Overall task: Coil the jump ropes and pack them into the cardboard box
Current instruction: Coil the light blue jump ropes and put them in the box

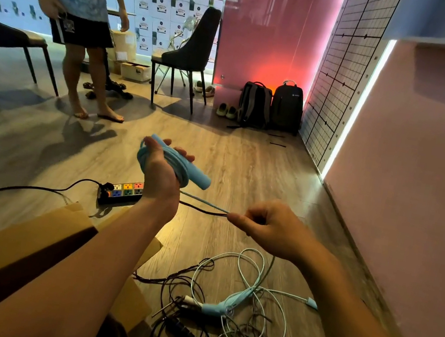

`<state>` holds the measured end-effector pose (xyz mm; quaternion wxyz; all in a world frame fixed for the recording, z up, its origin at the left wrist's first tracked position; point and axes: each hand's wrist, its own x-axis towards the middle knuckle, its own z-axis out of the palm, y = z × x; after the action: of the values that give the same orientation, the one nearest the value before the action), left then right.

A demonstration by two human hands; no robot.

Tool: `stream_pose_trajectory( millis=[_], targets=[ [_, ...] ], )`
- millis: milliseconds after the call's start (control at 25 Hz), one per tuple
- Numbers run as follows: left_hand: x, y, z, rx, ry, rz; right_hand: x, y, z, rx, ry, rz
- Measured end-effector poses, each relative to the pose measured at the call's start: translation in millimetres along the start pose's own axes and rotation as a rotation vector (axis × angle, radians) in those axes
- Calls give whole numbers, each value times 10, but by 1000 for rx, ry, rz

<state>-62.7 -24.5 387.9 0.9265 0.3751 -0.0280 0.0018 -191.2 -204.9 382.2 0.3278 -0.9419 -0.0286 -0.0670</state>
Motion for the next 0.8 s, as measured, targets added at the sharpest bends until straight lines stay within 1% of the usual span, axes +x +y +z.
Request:
stream_pose_trajectory(
  millis=[80,160,240,280,320,400,440,520,560,640,760,800],
  targets=[
    [14,-51,-42,258,-33,75,-2,-9,1,73,13,-55],
    [-17,-124,-69,495,-149,123,-1,-23,-2,163,50,-110],
    [-30,-229,-73,716,-271,109,-6,-36,-35,208,130,-125],
    [-38,-272,-62,787,-301,46,-17,-32,-65,216,191,-124],
    [-56,-304,-34,818,-314,-56,-31,-24,-95,221,259,-120],
    [-143,-311,13,832,-375,-313,-58,7,-133,224,361,-108],
    [-206,-295,23,871,-458,-429,-69,25,-139,219,385,-102],
    [-338,-257,13,986,-698,-580,-72,48,-131,203,409,-103],
    [-386,-237,8,992,-811,-638,-63,67,-126,200,420,-97],
    [-454,-181,23,896,-939,-766,-38,101,-136,210,459,-73],
    [-497,-96,71,741,-1007,-894,-12,104,-145,231,485,-28],
    [-499,-71,73,654,-1024,-927,-6,82,-143,232,477,-12]
  ],
)
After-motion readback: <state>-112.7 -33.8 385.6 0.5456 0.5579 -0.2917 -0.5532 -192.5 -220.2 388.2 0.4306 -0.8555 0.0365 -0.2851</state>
